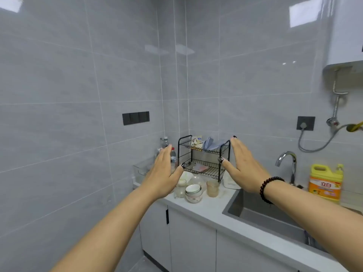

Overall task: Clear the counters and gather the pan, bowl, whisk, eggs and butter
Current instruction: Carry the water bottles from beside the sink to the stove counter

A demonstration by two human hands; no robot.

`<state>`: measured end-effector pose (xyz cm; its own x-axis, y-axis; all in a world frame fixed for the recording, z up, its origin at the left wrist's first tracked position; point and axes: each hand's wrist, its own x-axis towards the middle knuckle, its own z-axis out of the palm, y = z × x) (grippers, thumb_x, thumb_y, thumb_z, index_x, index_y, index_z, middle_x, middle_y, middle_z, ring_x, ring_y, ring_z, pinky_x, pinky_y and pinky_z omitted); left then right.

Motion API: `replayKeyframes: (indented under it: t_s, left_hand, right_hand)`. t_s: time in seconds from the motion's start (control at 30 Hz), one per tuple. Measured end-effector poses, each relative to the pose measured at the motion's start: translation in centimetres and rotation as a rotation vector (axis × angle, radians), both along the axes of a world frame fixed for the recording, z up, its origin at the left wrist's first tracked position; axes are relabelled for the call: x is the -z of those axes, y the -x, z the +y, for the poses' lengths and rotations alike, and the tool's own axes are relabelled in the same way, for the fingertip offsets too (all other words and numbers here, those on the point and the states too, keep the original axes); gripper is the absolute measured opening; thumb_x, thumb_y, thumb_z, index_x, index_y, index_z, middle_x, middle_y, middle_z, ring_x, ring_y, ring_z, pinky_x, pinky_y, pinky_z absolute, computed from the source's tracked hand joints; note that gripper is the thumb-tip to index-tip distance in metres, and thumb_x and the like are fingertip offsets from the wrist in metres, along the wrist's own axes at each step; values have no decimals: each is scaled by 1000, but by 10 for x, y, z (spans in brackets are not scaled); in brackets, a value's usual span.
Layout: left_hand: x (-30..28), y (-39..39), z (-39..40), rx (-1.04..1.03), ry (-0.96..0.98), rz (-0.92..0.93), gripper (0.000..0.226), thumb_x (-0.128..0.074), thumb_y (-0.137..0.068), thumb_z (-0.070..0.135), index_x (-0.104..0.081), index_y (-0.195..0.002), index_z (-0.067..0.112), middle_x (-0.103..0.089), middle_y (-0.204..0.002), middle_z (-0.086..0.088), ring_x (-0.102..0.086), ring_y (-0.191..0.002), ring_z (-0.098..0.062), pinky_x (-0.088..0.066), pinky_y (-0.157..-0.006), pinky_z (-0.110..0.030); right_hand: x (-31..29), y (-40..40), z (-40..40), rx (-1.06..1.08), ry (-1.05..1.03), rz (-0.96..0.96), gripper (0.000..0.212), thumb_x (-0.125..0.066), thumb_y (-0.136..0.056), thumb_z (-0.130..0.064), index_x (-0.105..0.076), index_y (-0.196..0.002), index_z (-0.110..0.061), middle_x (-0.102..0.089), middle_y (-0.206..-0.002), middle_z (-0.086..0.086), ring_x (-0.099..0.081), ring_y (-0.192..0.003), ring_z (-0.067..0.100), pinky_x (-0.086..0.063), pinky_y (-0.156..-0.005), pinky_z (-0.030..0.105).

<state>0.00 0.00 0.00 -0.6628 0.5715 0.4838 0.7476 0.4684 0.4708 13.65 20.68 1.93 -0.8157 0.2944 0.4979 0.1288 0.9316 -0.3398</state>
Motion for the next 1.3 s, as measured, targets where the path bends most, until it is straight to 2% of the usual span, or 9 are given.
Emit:
replayKeyframes:
  t_s: [0.13, 0.33, 0.53, 0.63, 0.77, 0.83, 0.9, 1.13, 1.3]
  left_hand:
    - [9, 51, 4, -2, -12, -80, 76, -42, -99, 43, 5, -155, 24, 1, -163, 7, 0, -150, -9, -13, -122, -40]
    - [40, 133, 7, 21, -46, -175, 76, -43, -99, 44, 4, -154, 23, -3, -163, 8, -7, -149, -9, -12, -118, -28]
    - [70, 200, 13, 14, -90, -267, 75, -48, -98, 40, -1, -155, 26, -11, -161, 7, -13, -148, -10, -18, -118, -28]
    - [80, 223, 19, 13, -93, -300, 74, -48, -97, 41, -2, -154, 30, -12, -160, 10, -29, -143, -18, -25, -113, -26]
    - [93, 265, 35, -2, -112, -323, 70, -48, -98, 40, -7, -154, 30, -15, -159, 13, -16, -145, -4, -16, -112, -20]
    - [99, 290, 45, -26, -117, -337, 69, -48, -97, 42, -10, -153, 30, -18, -159, 13, -18, -145, -4, -19, -115, -24]
    - [105, 319, 60, -51, -132, -356, 68, -50, -97, 40, -14, -153, 28, -23, -158, 11, -21, -144, -5, -24, -117, -29]
    - [103, 426, 121, -123, -235, -397, 60, -53, -97, 31, -24, -150, 28, -33, -143, 16, -30, -134, 0, -26, -110, -22]
    - [109, 480, 151, -160, -300, -454, 59, -54, -96, 34, -27, -148, 31, -34, -138, 17, -32, -125, 4, -27, -105, -20]
  right_hand:
    - [15, 54, 6, -22, -40, -50, 73, -35, -98, -46, 4, -152, -16, 5, -161, -1, 4, -147, 11, -3, -117, 25]
    - [47, 137, 9, -55, -61, -135, 75, -34, -98, -49, 8, -152, -18, 11, -160, -7, 9, -146, 5, 3, -111, 16]
    - [72, 214, 12, -83, 51, -135, 75, -39, -96, -47, 2, -152, -21, 5, -160, -9, 3, -146, 4, -8, -115, 23]
    - [81, 244, 18, -104, 87, -140, 73, -42, -96, -45, -2, -152, -21, 2, -160, -10, 0, -146, 5, -9, -115, 22]
    - [105, 288, 33, -165, 43, -226, 72, -42, -97, -42, -1, -152, -21, 4, -159, -11, -1, -145, 4, -3, -107, 13]
    - [115, 310, 43, -174, -3, -261, 72, -41, -97, -44, 1, -152, -23, 6, -158, -13, -2, -144, 3, -2, -102, 10]
    - [123, 337, 59, -204, -4, -266, 73, -41, -97, -46, 2, -151, -24, 6, -158, -14, -1, -144, 3, -2, -104, 10]
    - [116, 455, 133, -252, 25, -252, 74, -42, -96, -48, 0, -152, -24, 6, -159, -11, -3, -146, 6, -9, -114, 19]
    - [96, 525, 165, -287, 48, -248, 73, -43, -96, -45, -1, -151, -25, 5, -158, -11, -4, -145, 6, -13, -118, 25]
